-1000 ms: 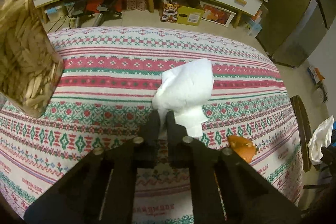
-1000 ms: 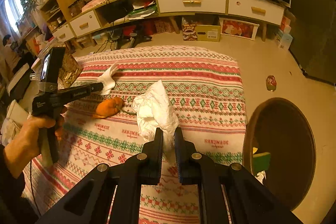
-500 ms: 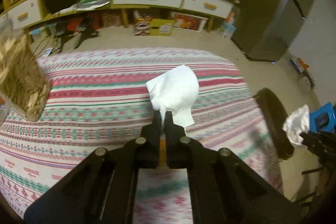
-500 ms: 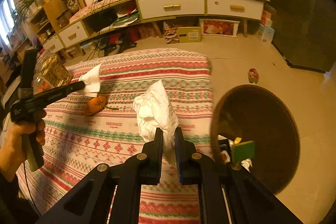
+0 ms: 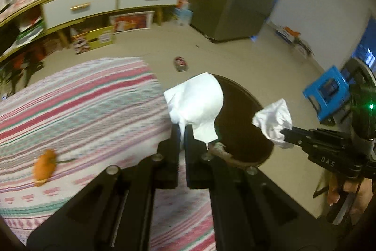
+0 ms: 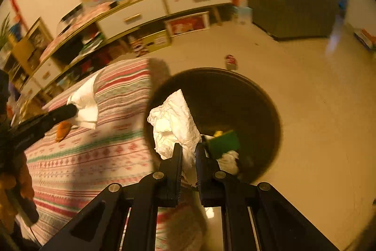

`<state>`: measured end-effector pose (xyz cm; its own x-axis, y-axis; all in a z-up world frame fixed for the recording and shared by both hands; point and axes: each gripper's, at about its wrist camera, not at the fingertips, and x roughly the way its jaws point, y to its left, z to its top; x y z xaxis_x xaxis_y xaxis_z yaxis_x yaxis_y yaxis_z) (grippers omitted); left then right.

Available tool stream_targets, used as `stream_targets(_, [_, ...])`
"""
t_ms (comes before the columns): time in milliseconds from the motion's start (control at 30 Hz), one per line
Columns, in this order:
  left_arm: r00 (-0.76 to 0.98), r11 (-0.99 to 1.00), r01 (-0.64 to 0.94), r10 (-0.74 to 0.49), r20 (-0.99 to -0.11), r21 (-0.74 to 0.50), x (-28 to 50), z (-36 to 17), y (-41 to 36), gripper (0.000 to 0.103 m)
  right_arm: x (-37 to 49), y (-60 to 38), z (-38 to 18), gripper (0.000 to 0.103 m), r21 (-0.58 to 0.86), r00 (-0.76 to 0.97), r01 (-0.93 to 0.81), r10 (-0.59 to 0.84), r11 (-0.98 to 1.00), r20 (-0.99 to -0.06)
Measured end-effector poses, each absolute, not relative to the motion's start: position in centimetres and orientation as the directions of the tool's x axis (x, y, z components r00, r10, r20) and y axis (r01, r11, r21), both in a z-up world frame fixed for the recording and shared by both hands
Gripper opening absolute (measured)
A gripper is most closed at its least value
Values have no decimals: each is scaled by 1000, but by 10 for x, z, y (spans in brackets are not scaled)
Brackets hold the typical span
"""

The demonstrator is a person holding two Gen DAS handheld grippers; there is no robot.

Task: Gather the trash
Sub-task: 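Carry both papers over the bin and open both tools to drop them, then move left tool to the orange sweet potato and grasp it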

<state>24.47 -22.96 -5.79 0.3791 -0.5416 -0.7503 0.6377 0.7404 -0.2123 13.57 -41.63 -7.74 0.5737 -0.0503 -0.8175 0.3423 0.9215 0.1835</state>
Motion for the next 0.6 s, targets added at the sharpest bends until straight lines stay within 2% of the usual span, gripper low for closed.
stream_targets(400, [339,719,670,-515,-787,-183,230,-73,-303,5,121,-450,-83,15,239,595,402,-54,884,-802])
stream_targets(467, [331,725,665,-500,-800,-179,231,-74,-304,29,119,-452,-82,15,241,606,409,-65,880,-793])
stream_targets(500, [337,737,655,-483,-808,-167,231,-75,-304,64,119,-452,-81,21,238,610,416,-75,878,-789])
stream_targets(533, [370,751,645,-469,-802,-142,229,-73,-301,79,117,-454,-80,25,236,608,424,-81,874,-790])
stream_targets(600, [401,748,654,-473,-784,-117,225,-68,-298,79,115,-457,-80,56,254,610,447,-84,858,-788])
